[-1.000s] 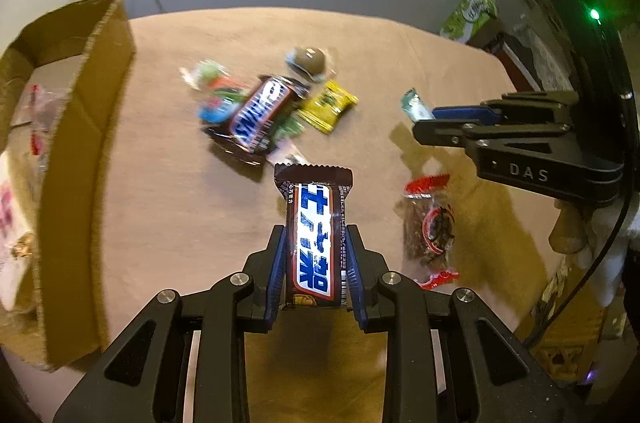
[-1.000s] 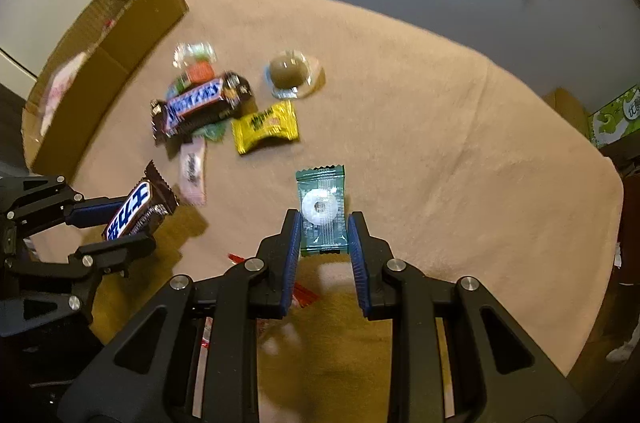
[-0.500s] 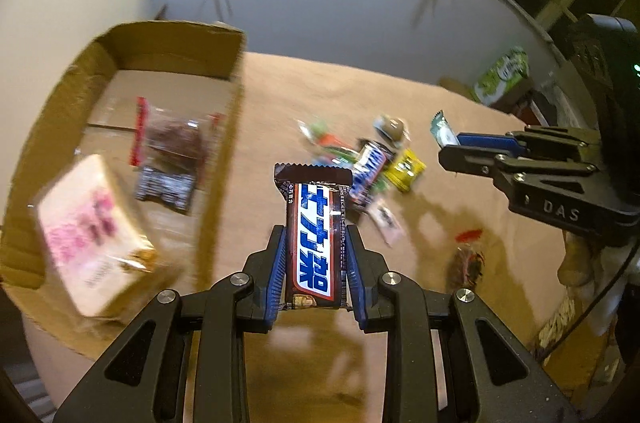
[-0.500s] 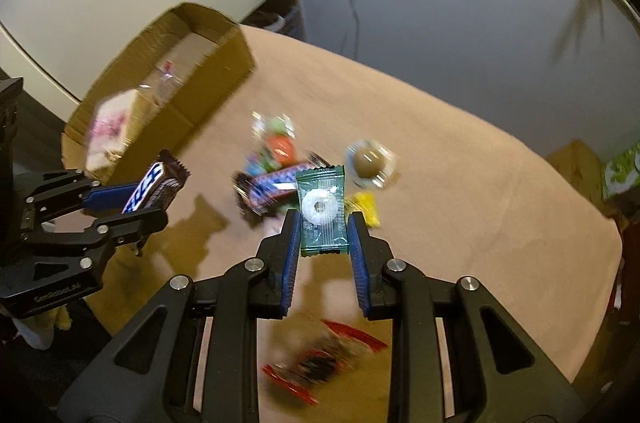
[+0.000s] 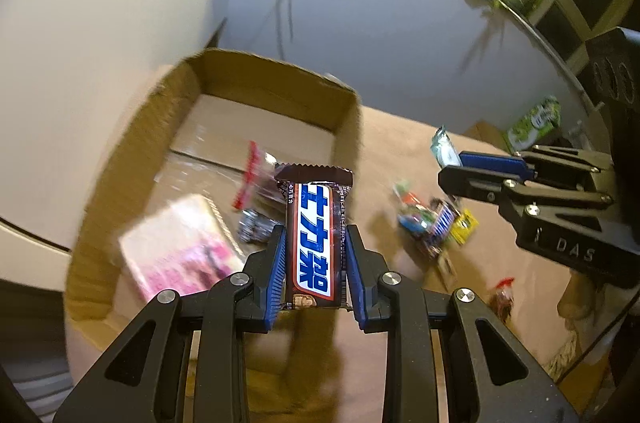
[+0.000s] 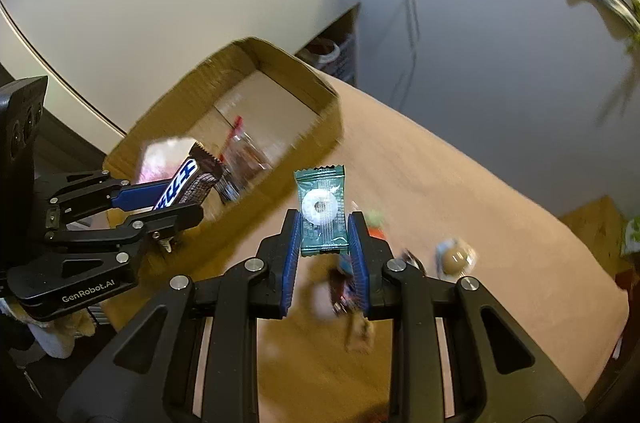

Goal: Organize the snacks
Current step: 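Carry the Snickers bar and green mint into the box and release both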

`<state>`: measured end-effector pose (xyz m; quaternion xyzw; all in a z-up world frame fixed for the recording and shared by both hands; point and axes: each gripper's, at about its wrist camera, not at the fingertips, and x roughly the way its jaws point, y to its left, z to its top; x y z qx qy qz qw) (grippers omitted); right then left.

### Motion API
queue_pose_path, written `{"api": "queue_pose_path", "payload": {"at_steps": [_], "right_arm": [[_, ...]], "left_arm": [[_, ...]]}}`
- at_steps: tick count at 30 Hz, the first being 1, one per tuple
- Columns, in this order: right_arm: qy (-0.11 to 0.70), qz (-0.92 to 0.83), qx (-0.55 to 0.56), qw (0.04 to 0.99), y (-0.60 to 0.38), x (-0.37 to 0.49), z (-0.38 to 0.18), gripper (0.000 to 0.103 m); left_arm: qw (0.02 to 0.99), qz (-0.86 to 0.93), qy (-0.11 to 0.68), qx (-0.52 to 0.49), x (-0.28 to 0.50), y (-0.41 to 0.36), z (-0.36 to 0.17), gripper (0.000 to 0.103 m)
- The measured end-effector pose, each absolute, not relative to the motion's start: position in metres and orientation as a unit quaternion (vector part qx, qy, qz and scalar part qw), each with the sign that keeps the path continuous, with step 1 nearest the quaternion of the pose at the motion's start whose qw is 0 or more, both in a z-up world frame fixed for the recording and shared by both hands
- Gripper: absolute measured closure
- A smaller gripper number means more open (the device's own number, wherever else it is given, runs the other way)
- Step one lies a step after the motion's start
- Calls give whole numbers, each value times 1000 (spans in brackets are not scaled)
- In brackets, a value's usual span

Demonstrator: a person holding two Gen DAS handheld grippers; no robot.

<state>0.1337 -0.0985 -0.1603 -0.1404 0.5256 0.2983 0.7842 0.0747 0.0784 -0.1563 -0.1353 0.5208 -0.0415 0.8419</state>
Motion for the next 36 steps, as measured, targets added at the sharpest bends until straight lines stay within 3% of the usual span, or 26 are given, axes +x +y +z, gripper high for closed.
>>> {"api": "queue_pose_path", "payload": {"at_steps": [32, 36], "right_arm": [[538, 331, -166, 757, -11, 173, -190, 77], [537, 332, -170, 756, -10, 173, -191, 76]], "left_arm": [[838, 14, 528, -139, 110, 131, -173, 76], [839, 17, 527, -137, 111, 130, -172, 64]]}}
